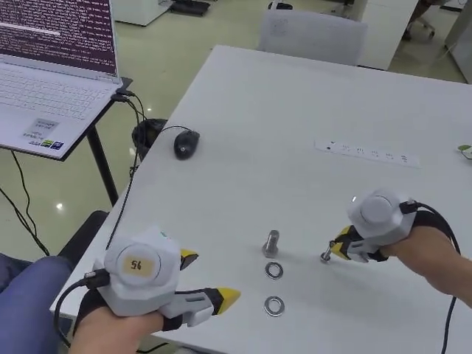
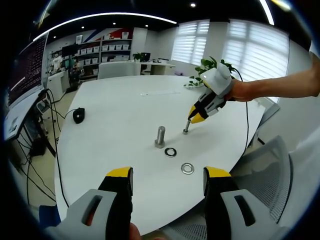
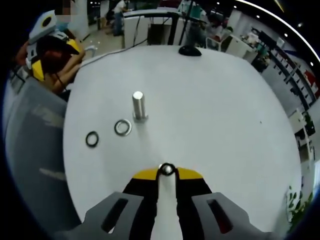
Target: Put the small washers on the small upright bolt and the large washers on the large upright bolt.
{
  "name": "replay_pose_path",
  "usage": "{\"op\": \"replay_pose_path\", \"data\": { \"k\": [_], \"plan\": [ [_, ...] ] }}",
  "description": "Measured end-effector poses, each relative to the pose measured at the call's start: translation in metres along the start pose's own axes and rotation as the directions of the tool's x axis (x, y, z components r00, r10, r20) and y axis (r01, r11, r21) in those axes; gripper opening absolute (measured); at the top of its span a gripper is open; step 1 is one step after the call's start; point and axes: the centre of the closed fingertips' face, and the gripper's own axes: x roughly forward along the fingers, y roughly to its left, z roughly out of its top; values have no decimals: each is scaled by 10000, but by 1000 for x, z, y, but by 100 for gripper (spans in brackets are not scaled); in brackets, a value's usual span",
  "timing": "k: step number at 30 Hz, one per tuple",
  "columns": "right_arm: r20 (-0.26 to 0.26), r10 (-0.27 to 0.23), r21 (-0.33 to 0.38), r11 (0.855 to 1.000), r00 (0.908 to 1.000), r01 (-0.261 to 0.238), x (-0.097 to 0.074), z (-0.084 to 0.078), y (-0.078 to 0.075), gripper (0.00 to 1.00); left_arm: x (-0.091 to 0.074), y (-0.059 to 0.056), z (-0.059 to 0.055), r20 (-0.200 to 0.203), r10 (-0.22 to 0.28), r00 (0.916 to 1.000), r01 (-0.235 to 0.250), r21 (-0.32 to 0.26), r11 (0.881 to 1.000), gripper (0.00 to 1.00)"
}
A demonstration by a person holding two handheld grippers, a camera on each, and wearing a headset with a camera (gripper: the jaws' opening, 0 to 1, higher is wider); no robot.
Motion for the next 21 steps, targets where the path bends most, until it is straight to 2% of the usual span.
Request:
{"op": "replay_pose_path", "data": {
  "k": [9, 16, 21],
  "plan": [
    [-249, 165, -177, 9997, 9996, -169, 6, -1, 0, 13, -1, 1, -2, -11, 28, 10000, -28, -62, 10000, 56],
    [-571, 396, -267, 9988, 9976, -411, 22, -8, 3, 13, 0, 1, -2, -26, 15, 10000, -15, -75, 10000, 56],
    [-828, 556, 13, 9984, 9950, -557, 36, -19, 6, 13, -2, 3, -3, -42, 59, 10000, -60, -85, 9999, 56]
  ]
}}
